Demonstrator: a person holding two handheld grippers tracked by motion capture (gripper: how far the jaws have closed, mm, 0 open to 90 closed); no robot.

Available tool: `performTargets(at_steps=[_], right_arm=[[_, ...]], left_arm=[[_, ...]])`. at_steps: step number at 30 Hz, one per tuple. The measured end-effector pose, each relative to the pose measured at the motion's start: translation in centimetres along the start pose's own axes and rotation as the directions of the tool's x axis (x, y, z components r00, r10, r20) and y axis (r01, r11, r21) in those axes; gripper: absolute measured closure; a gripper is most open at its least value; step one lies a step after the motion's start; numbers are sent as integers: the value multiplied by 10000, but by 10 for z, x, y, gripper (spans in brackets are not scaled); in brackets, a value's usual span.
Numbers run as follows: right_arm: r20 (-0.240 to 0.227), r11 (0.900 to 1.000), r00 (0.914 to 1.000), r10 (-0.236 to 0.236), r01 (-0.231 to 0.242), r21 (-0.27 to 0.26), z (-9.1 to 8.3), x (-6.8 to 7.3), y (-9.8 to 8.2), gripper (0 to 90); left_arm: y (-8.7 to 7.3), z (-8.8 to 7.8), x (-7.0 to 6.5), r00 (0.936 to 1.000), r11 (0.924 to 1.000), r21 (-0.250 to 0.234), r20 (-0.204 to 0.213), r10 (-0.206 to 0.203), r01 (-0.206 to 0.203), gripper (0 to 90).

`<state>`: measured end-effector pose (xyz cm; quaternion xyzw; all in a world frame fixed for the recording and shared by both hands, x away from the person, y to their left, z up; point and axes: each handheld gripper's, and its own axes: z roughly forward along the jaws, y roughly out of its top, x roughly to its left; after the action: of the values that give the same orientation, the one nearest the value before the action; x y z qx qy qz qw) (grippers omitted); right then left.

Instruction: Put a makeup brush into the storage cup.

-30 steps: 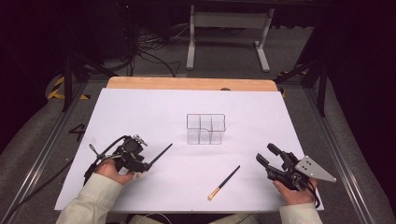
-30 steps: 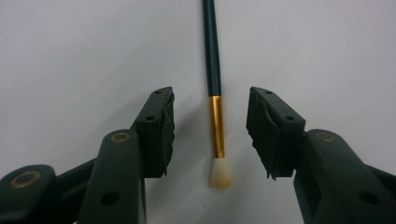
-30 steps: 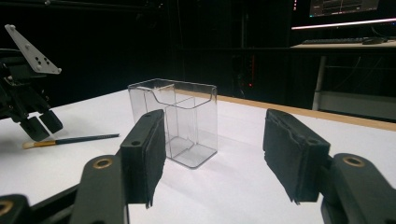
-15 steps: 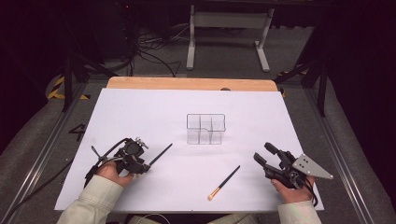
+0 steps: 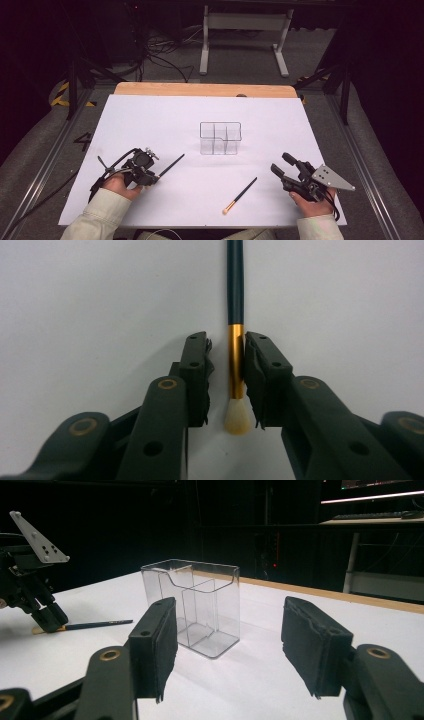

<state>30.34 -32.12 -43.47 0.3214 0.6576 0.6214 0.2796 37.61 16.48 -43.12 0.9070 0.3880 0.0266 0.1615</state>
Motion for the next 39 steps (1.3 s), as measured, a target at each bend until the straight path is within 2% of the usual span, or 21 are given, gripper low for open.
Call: performTargets(at_steps=[11, 27, 29, 35, 39], right_arm=[[-23, 10000, 10000, -17, 17, 36, 0, 0, 0, 403], [-34, 10000, 10000, -19, 19, 59, -1, 0, 0, 403], [-58, 10000, 10000, -3, 3, 59, -1, 0, 0, 404], [-163, 9999, 9999, -11, 12, 103, 0, 0, 1, 419], [-255, 9998, 9997, -41, 46, 194, 0, 0, 2, 427]], left_arm=[[2, 0, -1, 9998, 9998, 185, -188, -50, 54, 820], [2, 0, 0, 9998, 9996, 193, 1, 199, -199, 832], [2, -1, 0, 9992, 9992, 114, 182, 368, -370, 832], [3, -10, -4, 9953, 9961, -68, 379, 886, -884, 832], [7, -22, -8, 9851, 9863, -290, 521, 1639, -1626, 833]])
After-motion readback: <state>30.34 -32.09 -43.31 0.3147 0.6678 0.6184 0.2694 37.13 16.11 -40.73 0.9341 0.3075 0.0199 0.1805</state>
